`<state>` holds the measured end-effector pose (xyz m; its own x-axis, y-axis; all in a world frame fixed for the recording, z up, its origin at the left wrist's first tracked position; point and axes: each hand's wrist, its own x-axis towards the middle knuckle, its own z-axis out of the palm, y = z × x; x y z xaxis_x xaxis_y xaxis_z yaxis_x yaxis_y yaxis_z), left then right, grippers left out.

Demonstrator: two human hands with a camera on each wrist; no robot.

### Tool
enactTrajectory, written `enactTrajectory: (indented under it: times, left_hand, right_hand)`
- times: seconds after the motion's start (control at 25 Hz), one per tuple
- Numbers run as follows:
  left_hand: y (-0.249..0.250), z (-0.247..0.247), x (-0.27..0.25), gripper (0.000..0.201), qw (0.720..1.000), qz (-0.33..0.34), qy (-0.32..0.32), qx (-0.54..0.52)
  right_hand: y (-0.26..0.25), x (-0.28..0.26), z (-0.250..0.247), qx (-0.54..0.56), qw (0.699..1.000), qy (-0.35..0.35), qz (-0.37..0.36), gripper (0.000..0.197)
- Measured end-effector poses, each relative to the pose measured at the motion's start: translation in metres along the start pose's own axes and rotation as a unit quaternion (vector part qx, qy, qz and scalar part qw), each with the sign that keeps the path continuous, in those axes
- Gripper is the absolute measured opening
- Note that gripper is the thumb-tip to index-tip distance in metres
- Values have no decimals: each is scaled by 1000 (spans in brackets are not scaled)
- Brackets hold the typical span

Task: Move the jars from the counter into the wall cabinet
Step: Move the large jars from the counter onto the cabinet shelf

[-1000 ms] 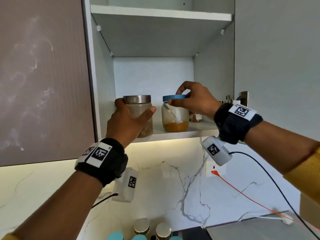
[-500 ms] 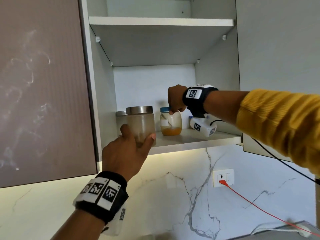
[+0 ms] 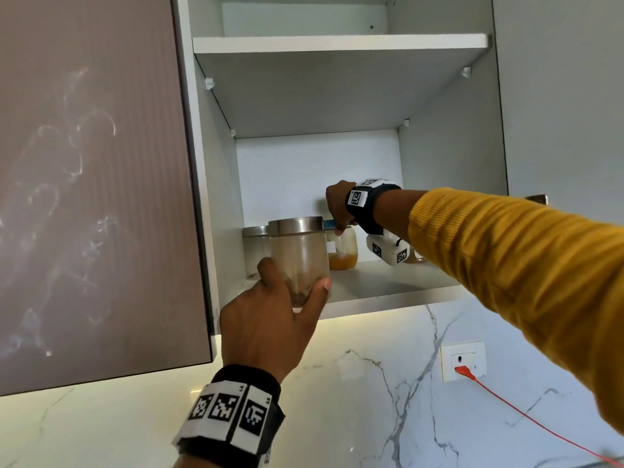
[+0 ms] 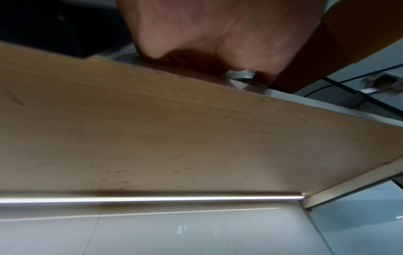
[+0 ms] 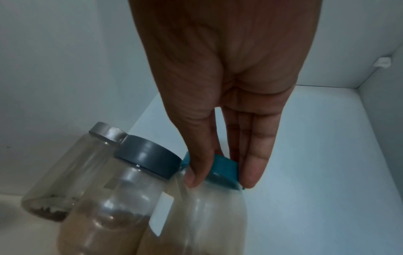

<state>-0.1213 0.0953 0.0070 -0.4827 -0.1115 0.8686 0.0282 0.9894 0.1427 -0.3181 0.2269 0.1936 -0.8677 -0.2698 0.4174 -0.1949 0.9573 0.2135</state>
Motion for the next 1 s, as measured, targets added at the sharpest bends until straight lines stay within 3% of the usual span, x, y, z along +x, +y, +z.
enactTrajectory:
  times: [0.24, 0.36, 0.44, 0.52, 0.64, 0.72, 0.88, 1.0]
  left_hand:
    - [0, 0, 0, 80, 1000, 0, 6, 6]
    - [0, 0, -1, 79, 1000, 4, 0, 1]
    - [-1, 1, 0, 79, 1000, 6, -4, -5]
    - [0, 2, 0, 79, 1000, 5, -9, -5]
    - [1, 2, 0, 79, 1000, -3, -20, -6]
    - [2, 1, 1, 80, 1000, -4, -24, -2]
    - [4, 1, 2, 85, 999, -6, -47, 22]
    - [8, 2, 4, 93, 993, 14, -100, 65]
  right_hand:
    - [-9, -10, -10, -24, 999, -22, -14, 47]
    - [-6, -29, -12, -21, 1000, 5, -21, 40]
    - [-5, -40, -20, 8, 998, 45, -42, 30]
    - [-3, -55, -32, 116, 988, 49, -86, 15]
    - [-3, -93, -50, 359, 923, 15, -135, 39]
    - [-8, -124, -54, 421, 891, -45, -162, 57]
    - [-12, -158, -44, 342, 915, -76, -200, 53]
    - [2, -160, -39, 364, 913, -69, -169, 54]
